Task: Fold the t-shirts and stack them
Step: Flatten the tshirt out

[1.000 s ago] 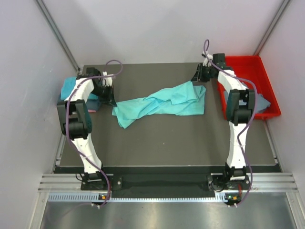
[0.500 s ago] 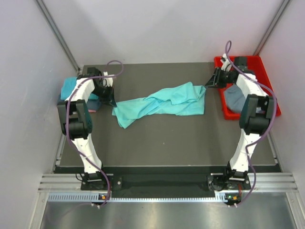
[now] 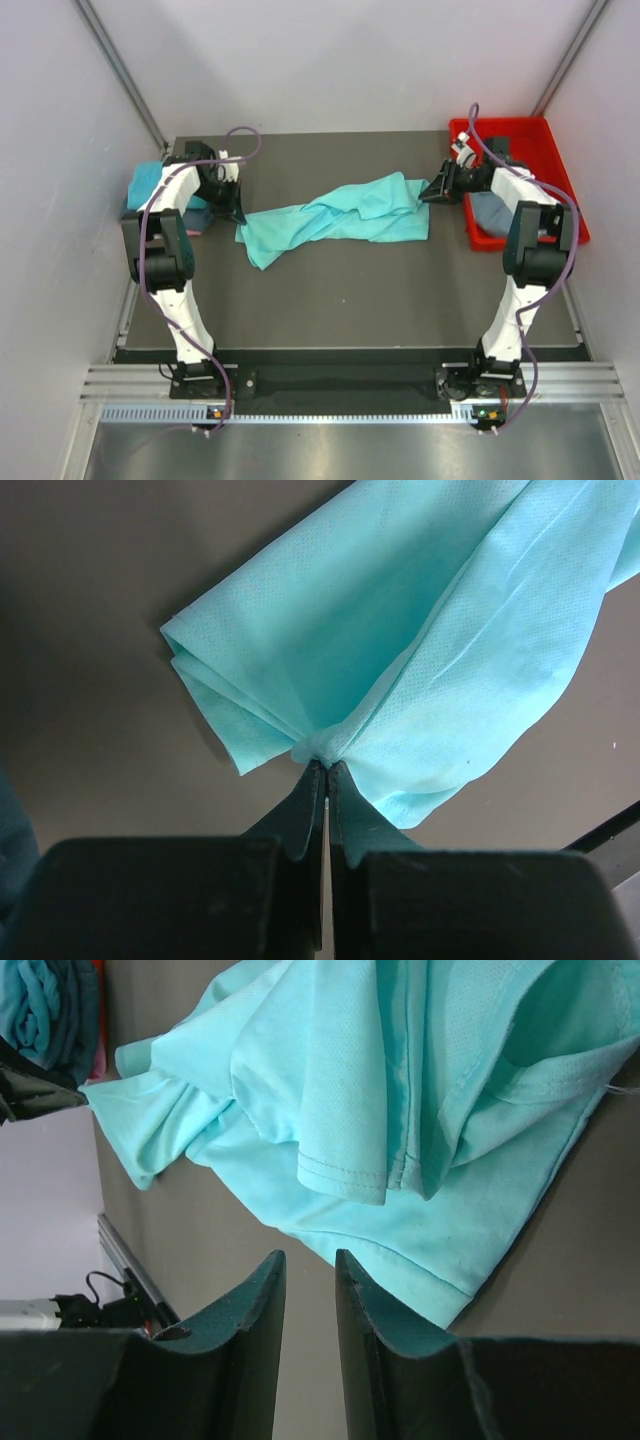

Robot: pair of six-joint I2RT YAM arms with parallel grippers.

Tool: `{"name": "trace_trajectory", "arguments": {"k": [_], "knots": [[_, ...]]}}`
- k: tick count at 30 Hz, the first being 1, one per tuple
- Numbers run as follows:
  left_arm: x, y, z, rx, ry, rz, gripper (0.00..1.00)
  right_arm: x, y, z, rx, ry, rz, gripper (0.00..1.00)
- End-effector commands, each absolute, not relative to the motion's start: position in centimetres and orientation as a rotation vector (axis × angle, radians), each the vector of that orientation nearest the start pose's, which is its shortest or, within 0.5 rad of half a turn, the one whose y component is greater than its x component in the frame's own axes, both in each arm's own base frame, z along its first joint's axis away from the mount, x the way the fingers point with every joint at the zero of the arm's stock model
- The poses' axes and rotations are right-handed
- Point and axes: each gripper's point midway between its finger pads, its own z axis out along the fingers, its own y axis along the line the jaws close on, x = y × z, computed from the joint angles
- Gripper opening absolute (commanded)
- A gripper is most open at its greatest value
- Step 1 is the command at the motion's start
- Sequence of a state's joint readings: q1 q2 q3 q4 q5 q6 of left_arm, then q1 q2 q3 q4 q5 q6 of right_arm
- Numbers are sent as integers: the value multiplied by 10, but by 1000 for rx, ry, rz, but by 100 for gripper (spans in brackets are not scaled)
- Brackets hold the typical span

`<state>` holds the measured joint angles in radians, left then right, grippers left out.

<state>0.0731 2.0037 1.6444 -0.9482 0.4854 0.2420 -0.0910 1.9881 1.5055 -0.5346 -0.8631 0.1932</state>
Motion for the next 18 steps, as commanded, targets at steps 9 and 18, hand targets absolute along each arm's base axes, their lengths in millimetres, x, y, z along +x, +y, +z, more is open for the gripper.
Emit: {"name": "trace_trajectory", "arguments": {"k": [9,18], "knots": [[407,-45,99,354,2695,-605,0,467,104,105,-2,2426,1128,29],[410,-44,95,351,2700,-604,0,472,109,94,-20,2442,1113,31]]}}
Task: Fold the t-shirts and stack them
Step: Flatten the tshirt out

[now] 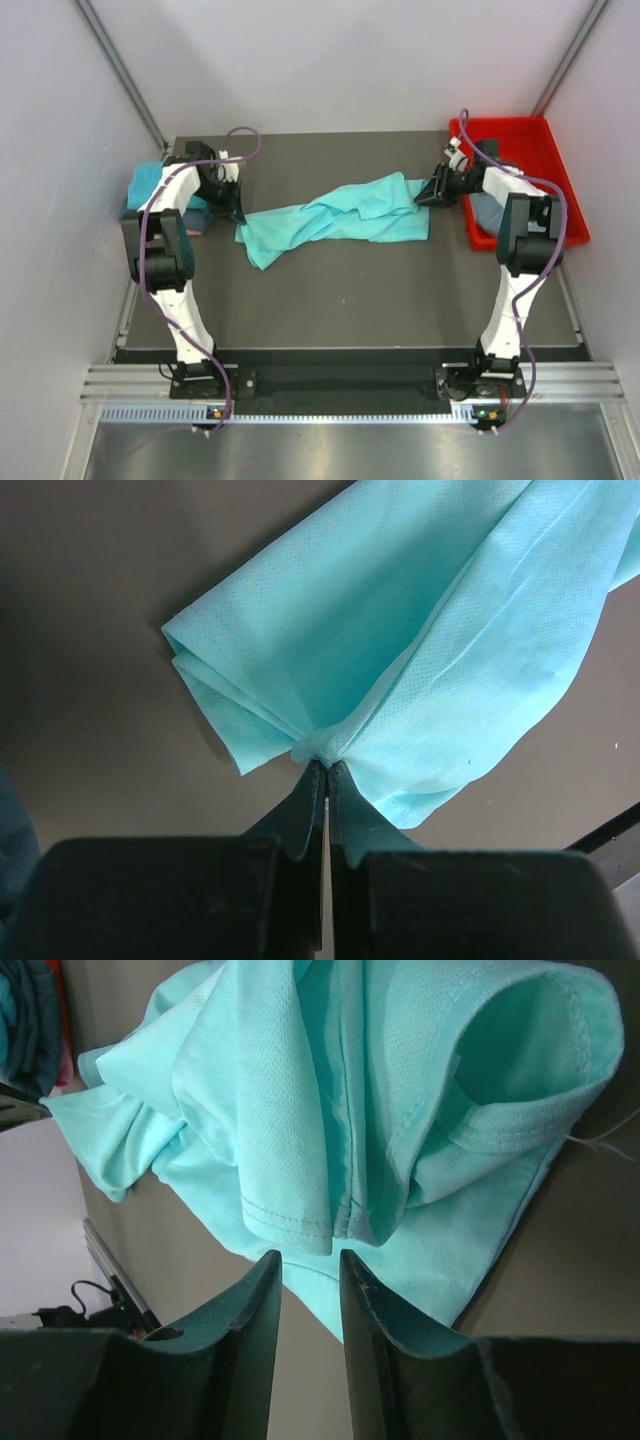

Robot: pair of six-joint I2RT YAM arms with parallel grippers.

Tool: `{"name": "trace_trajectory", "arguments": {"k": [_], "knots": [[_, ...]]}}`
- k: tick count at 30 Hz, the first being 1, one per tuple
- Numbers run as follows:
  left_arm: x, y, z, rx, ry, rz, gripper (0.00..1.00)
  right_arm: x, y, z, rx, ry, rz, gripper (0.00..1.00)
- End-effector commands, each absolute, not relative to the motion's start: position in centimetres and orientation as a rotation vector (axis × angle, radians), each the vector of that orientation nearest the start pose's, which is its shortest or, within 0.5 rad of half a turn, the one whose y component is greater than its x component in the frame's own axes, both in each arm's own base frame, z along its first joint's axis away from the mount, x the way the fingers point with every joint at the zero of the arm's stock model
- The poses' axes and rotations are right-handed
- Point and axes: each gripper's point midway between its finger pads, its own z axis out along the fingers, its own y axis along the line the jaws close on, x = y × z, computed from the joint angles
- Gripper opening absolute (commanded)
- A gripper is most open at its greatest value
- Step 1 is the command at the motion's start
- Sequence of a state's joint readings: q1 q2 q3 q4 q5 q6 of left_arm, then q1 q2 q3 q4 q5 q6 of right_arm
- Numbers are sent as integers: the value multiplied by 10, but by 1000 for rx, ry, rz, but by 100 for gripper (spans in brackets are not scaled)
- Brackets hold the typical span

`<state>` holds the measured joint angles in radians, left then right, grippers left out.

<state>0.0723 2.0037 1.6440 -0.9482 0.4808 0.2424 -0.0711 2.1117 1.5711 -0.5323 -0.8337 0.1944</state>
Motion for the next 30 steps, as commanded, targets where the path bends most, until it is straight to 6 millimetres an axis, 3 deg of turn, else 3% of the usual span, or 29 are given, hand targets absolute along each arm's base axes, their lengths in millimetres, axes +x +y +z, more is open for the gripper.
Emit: {"name": "trace_trajectory", "arguments": {"k": [1,21,30], "knots": [[410,-46,94,355,2701,-608,0,473,110,94,-20,2444,1111,31],[411,-44,91,354,2711,-596,0,478,126,80,-55,2466,1114,31],[412,-44,90,350,2711,-594,0,478,129,87,-77,2450,1120,8]]}}
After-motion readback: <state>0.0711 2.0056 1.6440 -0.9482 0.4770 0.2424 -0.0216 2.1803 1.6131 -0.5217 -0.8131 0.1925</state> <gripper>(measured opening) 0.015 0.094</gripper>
